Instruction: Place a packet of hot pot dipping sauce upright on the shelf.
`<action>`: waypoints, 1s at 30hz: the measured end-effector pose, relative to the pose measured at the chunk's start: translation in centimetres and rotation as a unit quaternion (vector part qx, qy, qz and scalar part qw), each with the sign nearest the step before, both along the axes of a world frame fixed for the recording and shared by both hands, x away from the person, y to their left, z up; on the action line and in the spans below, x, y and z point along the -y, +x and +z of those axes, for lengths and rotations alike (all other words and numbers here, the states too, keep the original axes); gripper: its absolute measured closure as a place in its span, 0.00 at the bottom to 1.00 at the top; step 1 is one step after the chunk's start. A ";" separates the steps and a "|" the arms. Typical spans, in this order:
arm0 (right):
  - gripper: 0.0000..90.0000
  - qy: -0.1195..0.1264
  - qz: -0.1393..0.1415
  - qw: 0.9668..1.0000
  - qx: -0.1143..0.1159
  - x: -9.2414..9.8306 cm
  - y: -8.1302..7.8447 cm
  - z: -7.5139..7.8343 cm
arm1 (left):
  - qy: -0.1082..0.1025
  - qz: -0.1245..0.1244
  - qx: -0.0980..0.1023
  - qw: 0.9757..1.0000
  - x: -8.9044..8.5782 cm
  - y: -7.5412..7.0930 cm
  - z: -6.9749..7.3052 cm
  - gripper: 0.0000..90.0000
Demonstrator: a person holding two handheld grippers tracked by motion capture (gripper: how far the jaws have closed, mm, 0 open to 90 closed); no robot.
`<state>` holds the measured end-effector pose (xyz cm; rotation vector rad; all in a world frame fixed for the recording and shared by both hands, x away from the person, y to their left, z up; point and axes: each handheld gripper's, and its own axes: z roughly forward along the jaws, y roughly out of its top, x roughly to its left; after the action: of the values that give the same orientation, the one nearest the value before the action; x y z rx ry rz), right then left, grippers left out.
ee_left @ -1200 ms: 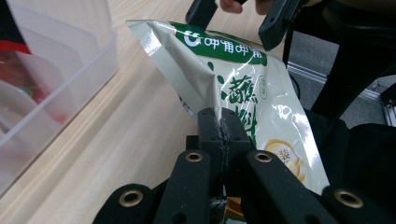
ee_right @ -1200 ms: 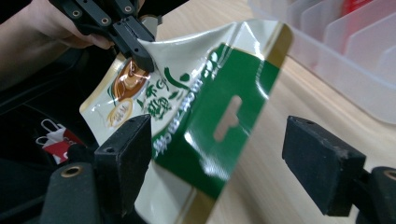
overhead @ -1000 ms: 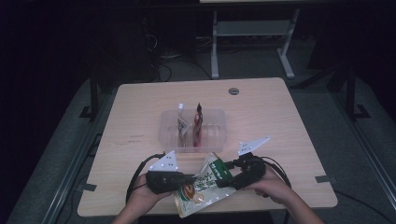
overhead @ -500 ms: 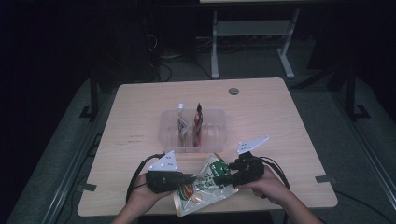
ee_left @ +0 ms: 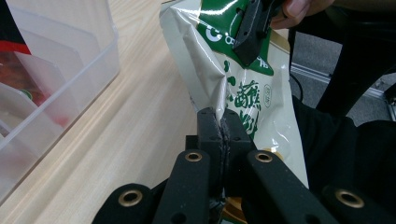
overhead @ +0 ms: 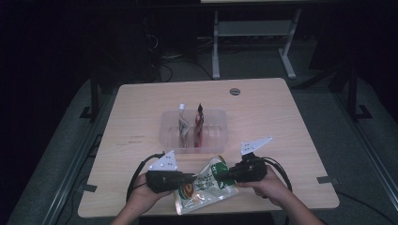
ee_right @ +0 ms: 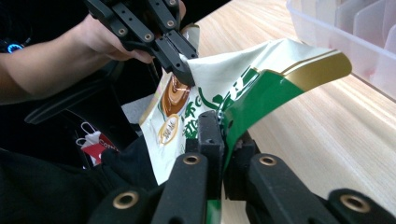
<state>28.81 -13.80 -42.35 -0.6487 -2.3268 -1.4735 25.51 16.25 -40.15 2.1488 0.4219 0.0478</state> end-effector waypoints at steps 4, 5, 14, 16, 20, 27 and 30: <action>1.00 0.018 0.004 1.000 0.000 0.2 0.1 0.0 | -0.010 0.006 -0.004 1.000 -0.2 0.1 -0.1 0.98; 1.00 0.025 0.005 1.000 -0.004 0.3 0.2 0.1 | -0.009 0.009 0.000 1.000 -0.2 0.2 -0.1 0.97; 1.00 0.039 0.009 0.999 0.016 0.3 -0.1 0.5 | -0.031 0.037 -0.005 0.999 -1.0 0.5 0.2 0.72; 1.00 0.041 0.004 0.999 0.015 0.5 0.0 0.6 | -0.035 0.049 -0.001 0.998 -1.4 0.5 0.3 0.67; 1.00 0.051 0.001 0.999 0.018 0.8 0.0 0.8 | -0.031 0.058 -0.003 0.998 -2.0 0.6 0.1 0.60; 1.00 0.071 -0.011 0.997 0.037 1.1 -0.3 1.7 | 0.000 0.063 -0.003 0.998 -2.3 0.4 -0.6 0.44; 1.00 0.075 -0.015 0.996 0.048 1.2 -0.4 2.3 | 0.013 0.061 -0.009 0.998 -2.5 0.3 -1.0 0.39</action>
<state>28.42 -15.05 -40.09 -0.5878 -2.2568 -1.7094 25.82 18.77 -41.14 2.1470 0.5659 0.1045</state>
